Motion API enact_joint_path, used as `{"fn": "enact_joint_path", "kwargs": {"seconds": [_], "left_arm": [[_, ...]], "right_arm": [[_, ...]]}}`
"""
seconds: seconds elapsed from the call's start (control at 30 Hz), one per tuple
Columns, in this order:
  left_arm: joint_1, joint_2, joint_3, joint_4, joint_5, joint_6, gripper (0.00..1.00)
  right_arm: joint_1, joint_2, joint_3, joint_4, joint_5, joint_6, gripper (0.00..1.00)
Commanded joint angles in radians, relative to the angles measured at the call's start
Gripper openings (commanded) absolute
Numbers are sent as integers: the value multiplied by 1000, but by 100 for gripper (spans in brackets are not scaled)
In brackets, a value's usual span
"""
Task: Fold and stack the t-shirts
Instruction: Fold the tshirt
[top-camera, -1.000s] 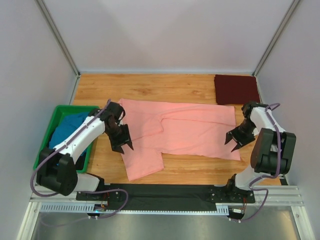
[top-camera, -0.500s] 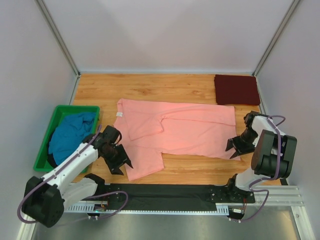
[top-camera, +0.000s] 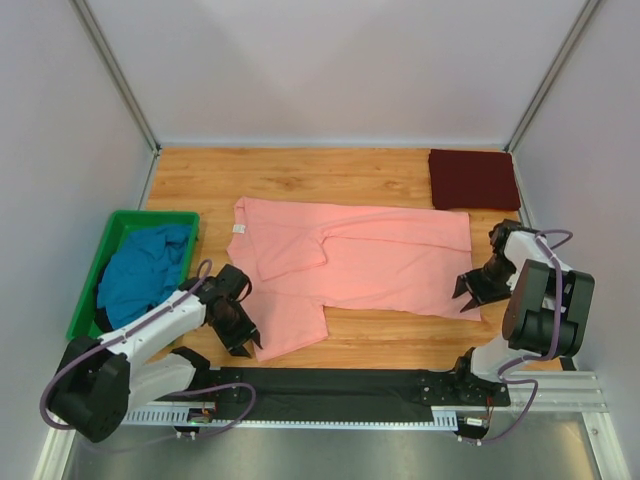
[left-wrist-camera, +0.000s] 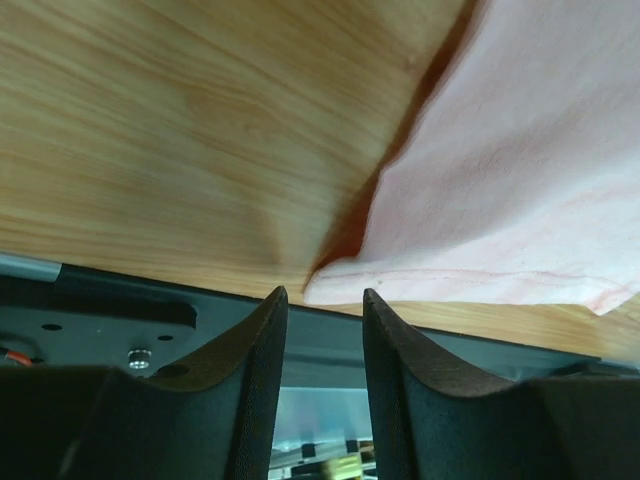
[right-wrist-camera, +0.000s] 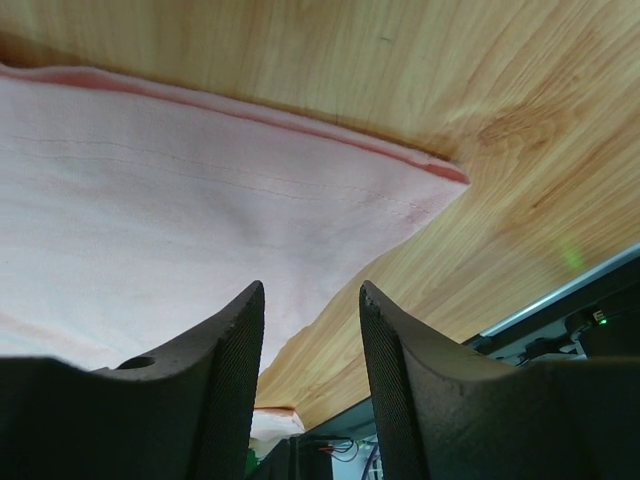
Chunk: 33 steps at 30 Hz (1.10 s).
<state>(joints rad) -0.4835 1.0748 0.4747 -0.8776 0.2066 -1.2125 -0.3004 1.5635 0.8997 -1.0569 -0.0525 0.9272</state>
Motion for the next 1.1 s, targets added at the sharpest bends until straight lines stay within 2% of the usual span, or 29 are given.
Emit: {"fn": "enact_joint_path", "kwargs": {"seconds": [0.0,0.3,0.57,0.77,0.87,1.0,1.07], "left_arm": [[-47,-7,48,-35,-39,-70,43],[-141,98,67,-17,-50,-124,40],[-167,151,117,-66,-96,-125,33],[-167,168,94,-3,-92,-116,22],[-167,177,78,14,-69,-111,23],[-167,185,87,2,-61,-96,34],[-168,174,97,-24,-68,-87,36]], "right_arm": [[-9,-19,45,8,25,-22,44],[-14,-14,45,15,32,-37,44],[-35,-65,21,8,39,-16,43],[-40,-74,39,-15,51,-31,44],[-40,-108,41,-37,57,-34,45],[-42,-135,25,-38,102,-40,45],[-42,-132,18,-34,112,-48,44]]}}
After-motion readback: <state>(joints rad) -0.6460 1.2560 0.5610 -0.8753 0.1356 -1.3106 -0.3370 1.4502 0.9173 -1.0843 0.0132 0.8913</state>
